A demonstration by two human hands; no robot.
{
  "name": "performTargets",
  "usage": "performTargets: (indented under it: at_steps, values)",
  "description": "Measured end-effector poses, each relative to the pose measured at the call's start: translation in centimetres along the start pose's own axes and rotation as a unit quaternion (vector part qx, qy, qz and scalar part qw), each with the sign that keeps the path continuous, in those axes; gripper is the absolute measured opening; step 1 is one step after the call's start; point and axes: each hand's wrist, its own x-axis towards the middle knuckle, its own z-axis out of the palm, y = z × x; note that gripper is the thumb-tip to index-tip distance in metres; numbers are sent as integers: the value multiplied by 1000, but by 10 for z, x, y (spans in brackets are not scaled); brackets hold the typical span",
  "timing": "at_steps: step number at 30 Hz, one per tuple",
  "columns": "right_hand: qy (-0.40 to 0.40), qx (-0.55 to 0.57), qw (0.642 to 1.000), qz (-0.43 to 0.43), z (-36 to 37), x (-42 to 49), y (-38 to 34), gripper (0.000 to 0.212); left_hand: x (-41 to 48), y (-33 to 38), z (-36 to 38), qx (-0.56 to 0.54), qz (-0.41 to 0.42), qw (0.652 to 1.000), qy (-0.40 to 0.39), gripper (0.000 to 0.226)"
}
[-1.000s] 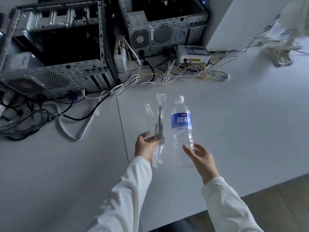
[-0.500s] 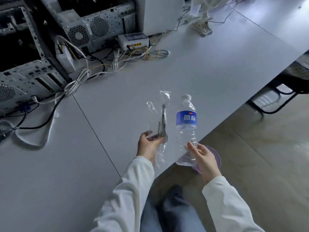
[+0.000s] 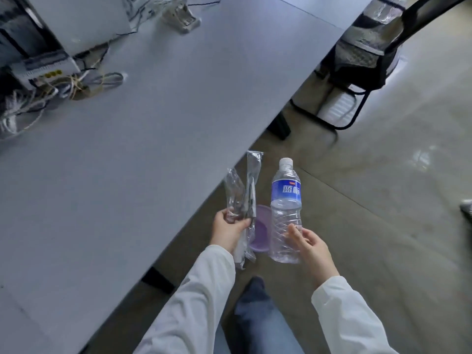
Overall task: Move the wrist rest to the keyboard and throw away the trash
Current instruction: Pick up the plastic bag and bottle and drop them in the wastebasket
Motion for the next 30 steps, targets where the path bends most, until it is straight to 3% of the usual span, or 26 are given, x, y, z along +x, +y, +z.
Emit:
performTargets:
  at_steps: [5,9,15,24,30]
  values:
    - [18,2,999,42,-48,40,20,33,39,-23,44,36,-35,999,11,62]
    - [22,6,997,79,-55,54,45,35,59,-45,54,83,-71,994,17,63]
    - [30,11,990,135,-43,89,96,39,107,-93,57,116,-94,989,7,62]
    - [22,-23,977,212,-18,234,226,41,261,-223,65,201,-131,971,-16,62]
    - [7,-42,971,235,-2,312,274,45,330,-273,86,205,-120,971,-24,61]
